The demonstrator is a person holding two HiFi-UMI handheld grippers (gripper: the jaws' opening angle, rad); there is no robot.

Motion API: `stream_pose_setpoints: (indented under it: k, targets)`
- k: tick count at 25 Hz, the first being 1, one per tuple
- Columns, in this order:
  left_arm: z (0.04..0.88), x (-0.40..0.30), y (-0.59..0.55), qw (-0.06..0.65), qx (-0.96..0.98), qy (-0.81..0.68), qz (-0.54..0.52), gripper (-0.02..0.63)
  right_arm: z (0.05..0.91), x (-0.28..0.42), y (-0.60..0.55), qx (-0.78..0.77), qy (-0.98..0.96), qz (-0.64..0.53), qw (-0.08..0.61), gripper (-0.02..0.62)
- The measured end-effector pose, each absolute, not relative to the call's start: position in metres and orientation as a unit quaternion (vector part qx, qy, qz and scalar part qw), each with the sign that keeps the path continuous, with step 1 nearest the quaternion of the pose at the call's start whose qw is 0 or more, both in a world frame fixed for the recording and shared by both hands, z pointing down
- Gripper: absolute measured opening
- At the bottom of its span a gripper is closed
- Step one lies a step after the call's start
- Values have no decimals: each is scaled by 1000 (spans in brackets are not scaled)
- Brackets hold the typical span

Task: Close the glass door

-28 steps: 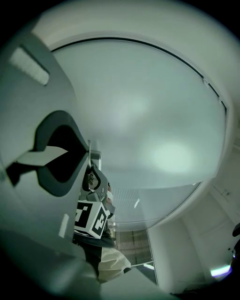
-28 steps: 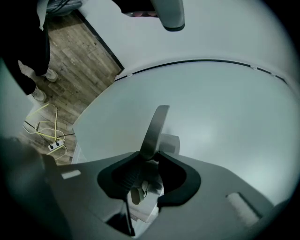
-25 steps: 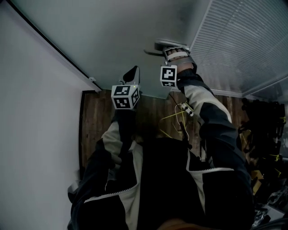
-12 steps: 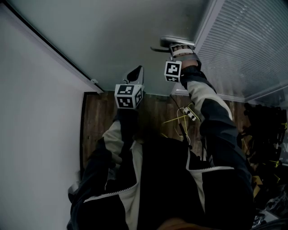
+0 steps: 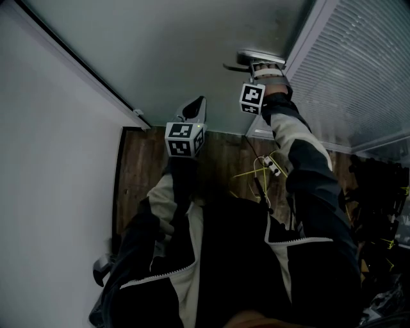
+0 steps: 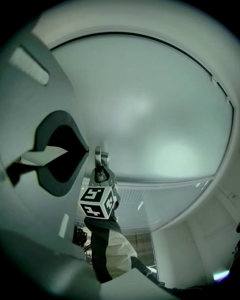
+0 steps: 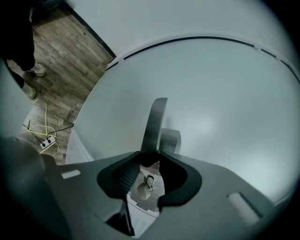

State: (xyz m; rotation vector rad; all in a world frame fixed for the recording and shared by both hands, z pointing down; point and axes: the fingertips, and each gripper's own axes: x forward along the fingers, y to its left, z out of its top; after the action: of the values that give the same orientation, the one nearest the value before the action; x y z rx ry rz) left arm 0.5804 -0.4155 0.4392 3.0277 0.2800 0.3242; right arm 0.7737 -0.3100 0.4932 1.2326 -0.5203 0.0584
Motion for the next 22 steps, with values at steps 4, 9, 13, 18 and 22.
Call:
stream_pose_setpoints:
  k: [4,9,13,18,22]
  targets:
    - [443,578,-419,42,990,86,106,6,493,776,-311,575,-242,26,781,127]
    - [446,577,-420,44,989,86,109,6,495,778,-312,590,-248,31,768,141]
    - [440,578,-417,49,989,91,105,8,483,769,-302,656,-262,48,706,227]
    - [437,586,-414,59,988,101,97,6,448,693,-288,835,-334,69,431,15]
    - [431,595,-401,54,988,114,88,6,434,637,-273,908,-380,116,135,3]
